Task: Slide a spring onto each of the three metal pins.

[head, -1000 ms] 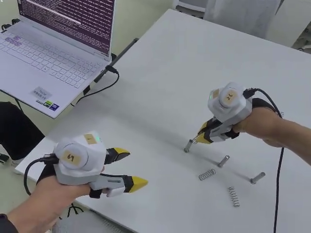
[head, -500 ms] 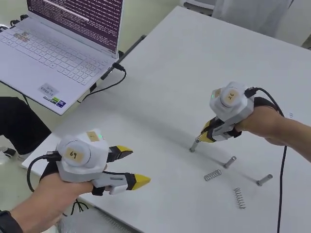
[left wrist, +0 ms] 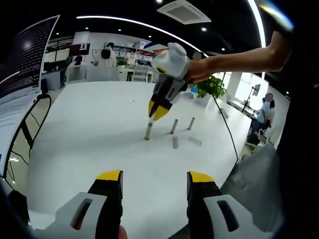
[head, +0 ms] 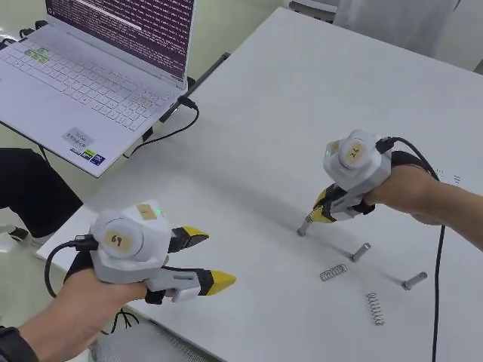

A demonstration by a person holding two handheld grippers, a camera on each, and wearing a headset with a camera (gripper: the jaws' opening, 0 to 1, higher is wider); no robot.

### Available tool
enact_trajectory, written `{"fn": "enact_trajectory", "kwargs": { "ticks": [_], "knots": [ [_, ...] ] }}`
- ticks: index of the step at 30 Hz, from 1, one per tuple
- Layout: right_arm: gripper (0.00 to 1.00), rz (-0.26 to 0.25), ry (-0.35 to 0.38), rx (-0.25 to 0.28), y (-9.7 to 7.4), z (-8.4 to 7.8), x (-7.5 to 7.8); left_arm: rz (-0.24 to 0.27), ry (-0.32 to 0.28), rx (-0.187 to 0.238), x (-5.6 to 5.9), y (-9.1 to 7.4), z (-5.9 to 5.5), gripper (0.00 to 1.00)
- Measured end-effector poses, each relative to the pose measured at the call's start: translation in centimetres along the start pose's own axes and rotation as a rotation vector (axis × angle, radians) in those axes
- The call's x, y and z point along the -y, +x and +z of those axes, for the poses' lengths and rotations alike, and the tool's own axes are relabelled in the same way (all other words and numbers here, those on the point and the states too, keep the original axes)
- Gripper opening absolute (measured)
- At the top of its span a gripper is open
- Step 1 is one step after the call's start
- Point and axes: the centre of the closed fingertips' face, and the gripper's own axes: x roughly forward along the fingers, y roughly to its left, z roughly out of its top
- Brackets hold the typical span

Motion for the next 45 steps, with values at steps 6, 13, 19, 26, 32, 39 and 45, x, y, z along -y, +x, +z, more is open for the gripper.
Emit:
{"fn": "enact_trajectory", "kwargs": {
  "ticks": [6,13,19,26,32,39,45],
  "knots": [
    [0.08,0.003,-0.018,-0.02,0.8,-0.4,0.3,0.0,0.001,0.0,0.0,0.0,0.0,0.46],
    [0.08,0.012,-0.019,-0.033,1.3,-0.3,0.1,0.0,-0.001,0.0,-0.2,0.1,0.1,0.47],
    [0.08,0.02,-0.043,-0.06,2.0,-0.5,-0.2,0.0,-0.004,-0.002,-0.1,0.1,0.0,0.47],
    [0.08,0.023,-0.052,-0.081,2.9,-0.9,0.3,0.0,-0.005,-0.003,-0.2,0.2,0.0,0.47],
    [0.09,0.026,-0.048,-0.092,3.6,-1.1,0.5,0.002,-0.01,-0.002,-0.2,0.2,0.0,0.47],
    [0.09,0.031,-0.054,-0.114,4.6,-1.7,0.4,0.007,-0.016,-0.005,-0.3,0.1,-0.2,0.47],
    [0.09,0.034,-0.051,-0.117,4.7,-1.8,0.4,0.013,-0.018,-0.007,-0.4,-0.1,-0.3,0.47]
  ]
}}
